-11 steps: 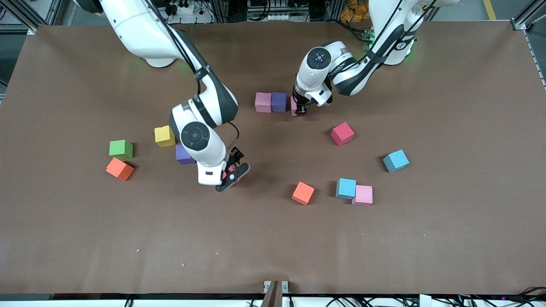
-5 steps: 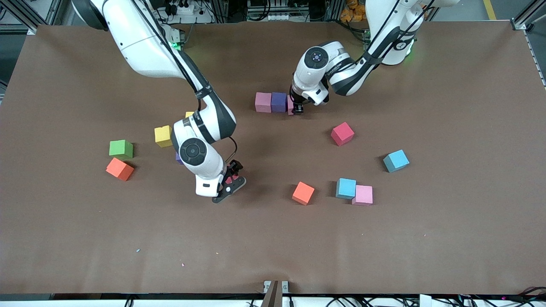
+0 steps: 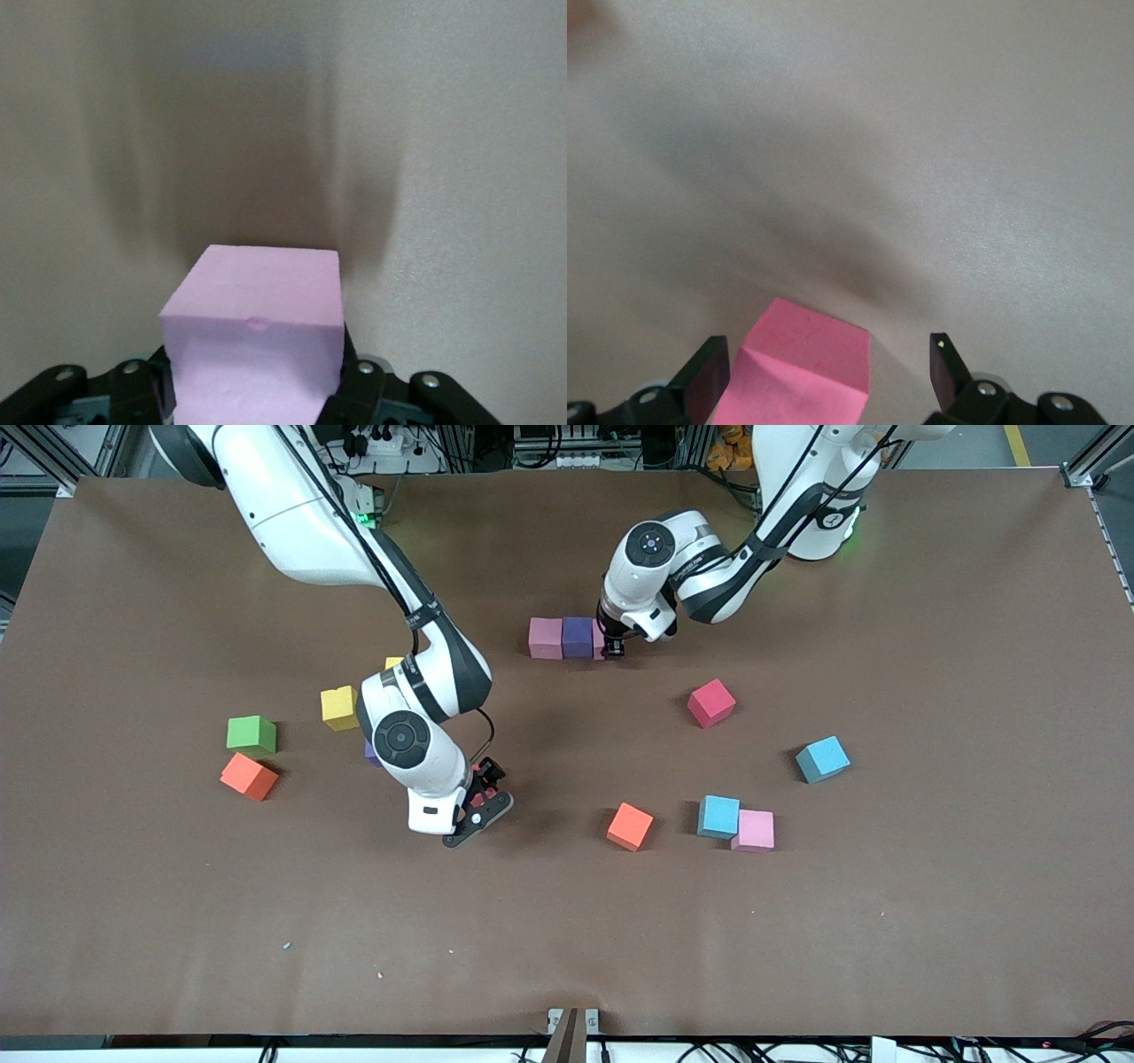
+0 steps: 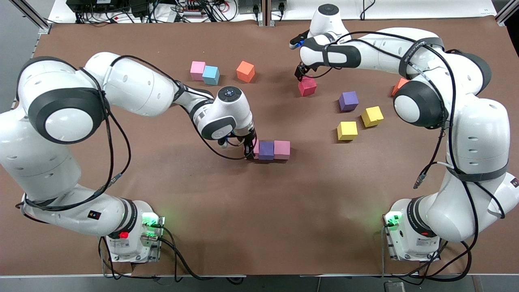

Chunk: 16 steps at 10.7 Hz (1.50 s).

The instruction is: Arrange 11 blocks into digit 3

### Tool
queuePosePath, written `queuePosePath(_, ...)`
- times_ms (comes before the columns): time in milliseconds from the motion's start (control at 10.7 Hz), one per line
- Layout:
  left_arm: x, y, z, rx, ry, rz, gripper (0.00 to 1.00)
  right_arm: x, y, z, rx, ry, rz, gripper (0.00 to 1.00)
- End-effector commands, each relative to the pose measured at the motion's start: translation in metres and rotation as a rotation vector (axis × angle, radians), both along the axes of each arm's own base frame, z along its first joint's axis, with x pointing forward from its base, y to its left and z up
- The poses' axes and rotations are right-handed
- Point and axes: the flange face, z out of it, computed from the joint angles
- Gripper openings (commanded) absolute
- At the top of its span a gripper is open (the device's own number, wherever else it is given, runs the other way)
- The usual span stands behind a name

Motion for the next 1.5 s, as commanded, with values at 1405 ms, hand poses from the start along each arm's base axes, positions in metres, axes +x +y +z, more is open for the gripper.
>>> queuePosePath(1405,0.112,0.020,0.121,0.105,-0.101,-0.264,1.00,-0.018,-0.005,-0.019,0.023,0.141,-0.273,1.00)
